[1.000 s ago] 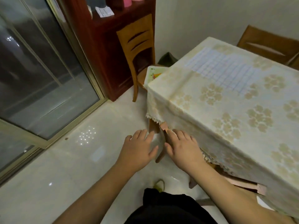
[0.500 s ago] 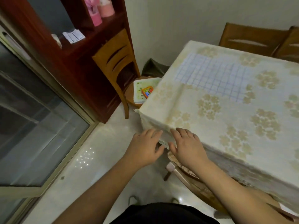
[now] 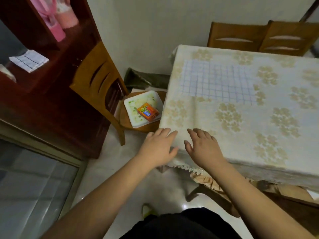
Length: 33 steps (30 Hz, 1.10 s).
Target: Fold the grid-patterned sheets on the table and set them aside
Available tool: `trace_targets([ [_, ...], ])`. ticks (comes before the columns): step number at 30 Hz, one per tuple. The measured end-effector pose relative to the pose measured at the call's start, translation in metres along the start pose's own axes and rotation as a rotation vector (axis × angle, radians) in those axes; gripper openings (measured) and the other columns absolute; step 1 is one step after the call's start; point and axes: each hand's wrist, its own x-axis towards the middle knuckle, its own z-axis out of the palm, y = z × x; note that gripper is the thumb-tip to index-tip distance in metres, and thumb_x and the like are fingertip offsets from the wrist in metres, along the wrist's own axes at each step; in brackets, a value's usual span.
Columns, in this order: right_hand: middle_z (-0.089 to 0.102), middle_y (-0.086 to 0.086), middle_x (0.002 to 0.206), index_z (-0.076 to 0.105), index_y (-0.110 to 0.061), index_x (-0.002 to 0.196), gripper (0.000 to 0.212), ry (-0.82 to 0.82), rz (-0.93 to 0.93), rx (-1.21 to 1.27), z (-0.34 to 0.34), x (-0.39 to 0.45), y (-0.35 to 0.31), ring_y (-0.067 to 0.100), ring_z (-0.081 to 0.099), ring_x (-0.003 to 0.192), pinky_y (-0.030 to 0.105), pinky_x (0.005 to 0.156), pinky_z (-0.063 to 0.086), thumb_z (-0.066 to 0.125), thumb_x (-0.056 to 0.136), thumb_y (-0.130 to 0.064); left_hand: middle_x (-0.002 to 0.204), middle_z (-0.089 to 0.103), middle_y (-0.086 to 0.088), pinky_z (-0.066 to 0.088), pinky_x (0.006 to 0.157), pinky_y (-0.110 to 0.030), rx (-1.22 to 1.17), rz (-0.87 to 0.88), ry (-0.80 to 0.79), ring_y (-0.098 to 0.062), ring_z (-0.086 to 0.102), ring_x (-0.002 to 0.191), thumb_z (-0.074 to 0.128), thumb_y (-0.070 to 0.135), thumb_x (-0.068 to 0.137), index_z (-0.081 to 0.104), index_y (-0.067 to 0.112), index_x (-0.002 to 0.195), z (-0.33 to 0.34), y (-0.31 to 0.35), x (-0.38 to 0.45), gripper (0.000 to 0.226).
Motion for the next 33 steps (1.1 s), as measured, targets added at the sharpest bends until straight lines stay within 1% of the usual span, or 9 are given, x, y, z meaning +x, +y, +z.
trace_targets([
  [4,0.057,0.009,0.135,0.050,-0.014,0.138,0.052,0.057,0.070,0.021,-0.004,0.014,-0.014,0.031,0.054,0.121,0.043,0.095,0.043,0.041,0.095,-0.043,0.154,0.030,0.000,0.030,0.108,-0.040,0.032,0.072,0.009,-0.019,0.026,0.141,0.038,0.049,0.097,0.025,0.024,0.151,-0.010,-0.027,0.022,0.061],
  [10,0.059,0.010,0.131,0.053,-0.011,0.135,0.049,0.107,0.176,0.017,-0.007,0.041,0.000,0.032,0.057,0.117,0.044,0.092,0.046,0.052,0.095,-0.039,0.154,0.030,0.000,0.031,0.108,-0.041,0.017,0.152,-0.016,-0.021,0.028,0.140,0.036,0.048,0.098,0.025,0.023,0.151,-0.019,-0.041,0.071,0.060],
  [12,0.055,0.009,0.138,0.048,-0.013,0.140,0.051,0.084,0.208,0.030,-0.005,0.057,0.006,0.030,0.052,0.123,0.043,0.097,0.043,0.048,0.097,-0.040,0.155,0.029,-0.001,0.031,0.110,-0.041,0.000,0.173,-0.036,-0.022,0.028,0.140,0.037,0.046,0.098,0.025,0.022,0.151,-0.021,-0.046,0.093,0.059],
  [14,0.043,0.007,0.149,0.038,-0.016,0.147,0.054,0.038,0.228,0.041,-0.002,0.077,0.013,0.027,0.042,0.134,0.041,0.106,0.035,0.039,0.100,-0.043,0.155,0.029,-0.002,0.031,0.111,-0.041,-0.017,0.178,-0.049,-0.022,0.027,0.140,0.039,0.044,0.098,0.025,0.021,0.151,-0.025,-0.051,0.118,0.059],
  [16,0.036,0.005,0.154,0.032,-0.017,0.149,0.056,0.022,0.230,0.060,0.001,0.104,0.021,0.024,0.035,0.140,0.039,0.110,0.029,0.035,0.101,-0.044,0.154,0.029,-0.002,0.032,0.111,-0.041,-0.016,0.169,-0.049,-0.022,0.028,0.140,0.040,0.043,0.098,0.026,0.021,0.151,-0.028,-0.056,0.148,0.059],
  [20,0.032,0.007,0.156,0.030,-0.016,0.150,0.056,-0.012,0.226,0.082,0.013,0.162,0.043,0.023,0.032,0.141,0.038,0.111,0.027,0.035,0.101,-0.042,0.154,0.030,-0.001,0.033,0.110,-0.039,0.013,0.163,-0.058,-0.021,0.029,0.140,0.040,0.044,0.098,0.027,0.022,0.150,-0.032,-0.062,0.202,0.057],
  [26,0.027,0.007,0.158,0.027,-0.016,0.151,0.058,-0.115,0.230,0.121,0.038,0.234,0.081,0.023,0.027,0.144,0.039,0.114,0.022,0.035,0.100,-0.042,0.155,0.027,-0.002,0.030,0.111,-0.039,0.038,0.156,-0.141,-0.022,0.028,0.141,0.038,0.043,0.099,0.026,0.022,0.151,-0.032,-0.071,0.262,0.057],
  [30,0.014,0.005,0.162,0.018,-0.017,0.154,0.061,-0.197,0.262,0.133,0.060,0.264,0.104,0.024,0.015,0.148,0.044,0.119,0.014,0.035,0.099,-0.036,0.156,0.026,-0.001,0.030,0.111,-0.038,0.042,0.124,-0.175,-0.021,0.026,0.141,0.036,0.043,0.099,0.026,0.022,0.151,-0.026,-0.076,0.286,0.056],
  [33,0.004,0.005,0.164,0.016,-0.018,0.154,0.056,-0.234,0.260,0.124,0.073,0.279,0.117,0.028,0.007,0.149,0.049,0.119,0.008,0.029,0.101,-0.028,0.155,0.026,0.000,0.030,0.110,-0.038,0.045,0.124,-0.200,-0.020,0.026,0.141,0.035,0.043,0.100,0.026,0.022,0.151,-0.019,-0.081,0.301,0.056],
])
